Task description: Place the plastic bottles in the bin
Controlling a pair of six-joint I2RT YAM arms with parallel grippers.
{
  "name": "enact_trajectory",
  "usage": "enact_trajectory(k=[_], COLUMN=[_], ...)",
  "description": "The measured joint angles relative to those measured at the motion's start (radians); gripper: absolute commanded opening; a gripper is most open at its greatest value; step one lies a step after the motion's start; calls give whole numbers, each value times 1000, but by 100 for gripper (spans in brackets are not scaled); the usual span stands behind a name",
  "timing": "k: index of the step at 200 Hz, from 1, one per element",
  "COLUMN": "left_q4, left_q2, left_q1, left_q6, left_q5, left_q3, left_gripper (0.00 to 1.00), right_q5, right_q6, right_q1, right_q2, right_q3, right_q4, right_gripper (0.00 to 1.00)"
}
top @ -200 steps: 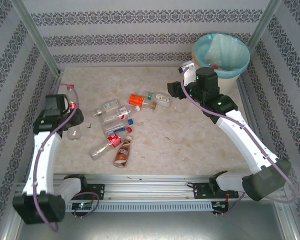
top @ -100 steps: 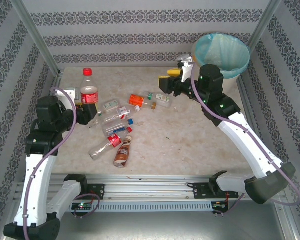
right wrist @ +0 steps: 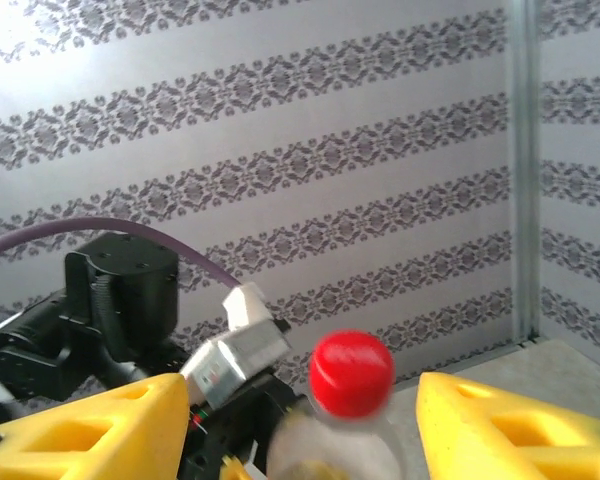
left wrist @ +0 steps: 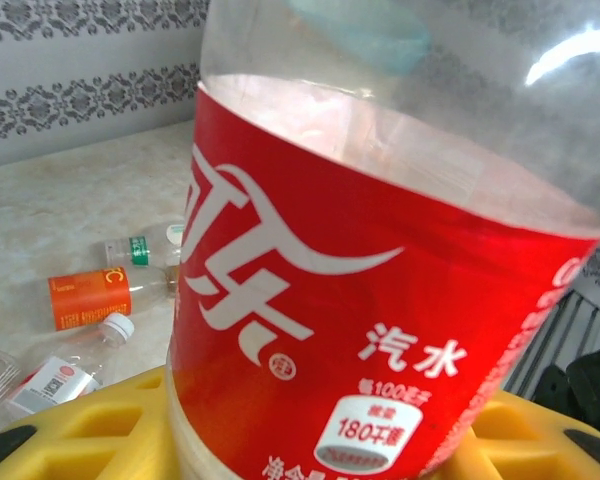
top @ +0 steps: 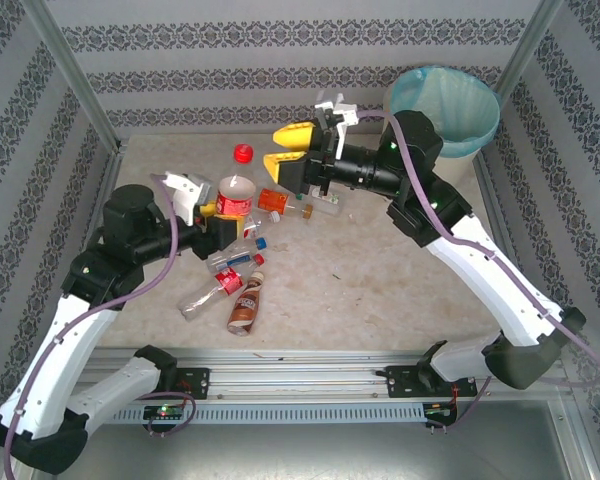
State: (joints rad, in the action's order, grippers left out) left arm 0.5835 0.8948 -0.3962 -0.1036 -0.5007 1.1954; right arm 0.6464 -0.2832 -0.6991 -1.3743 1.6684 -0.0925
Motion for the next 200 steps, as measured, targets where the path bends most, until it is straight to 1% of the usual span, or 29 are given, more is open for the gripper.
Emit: enact_trajectory(k=[25,45,57,86,102,114,118,128,133,146,161,173,187,200], left_q4=[1,2,3,5,5,2,2,0,-2,-8,-23,-45,-77,-111], left_q2=[19,24,25,25,25,26,26,26,24,23,11,-5,-32,-58], left_q1=[-49,-72,-81,-89,-89,-90,-91,-95,-96,-96,-100,-102,-102,-101], left_q6=[27,41,47,53,56,61,63,66,66,67,67,64,54,43], left_q5=[26,42,54,69,72,69,68,65,64,72,95,112,141,168], left_q3=[2,5,9,11,11,13,13,13,13,13,6,-12,-38,-56], left_gripper=[17,17,17,17,17,17,18,20,23,47,60,78,86,89], right_q5=[24,32,39,55,65,81,86,96,98,96,84,66,26,-19], right_q6=[10,27,43,77,94,98,98,109,111,115,121,123,126,133], right_q1=[-10,-19,-24,-29,-30,-32,-32,-33,-35,-35,-35,-35,-30,-17], right_q2=[-50,-88,-111,-150,-154,-154,-154,-154,-154,-154,-153,-151,-141,-125], right_q3=[47,74,94,144,159,167,169,174,176,179,181,182,182,182], right_q4=[-37,-79,-109,-169,-183,-192,-192,-195,-196,-197,-197,-200,-222,-249], right_gripper=[58,47,44,28,12,2,0,0,0,0,0,0,0,0])
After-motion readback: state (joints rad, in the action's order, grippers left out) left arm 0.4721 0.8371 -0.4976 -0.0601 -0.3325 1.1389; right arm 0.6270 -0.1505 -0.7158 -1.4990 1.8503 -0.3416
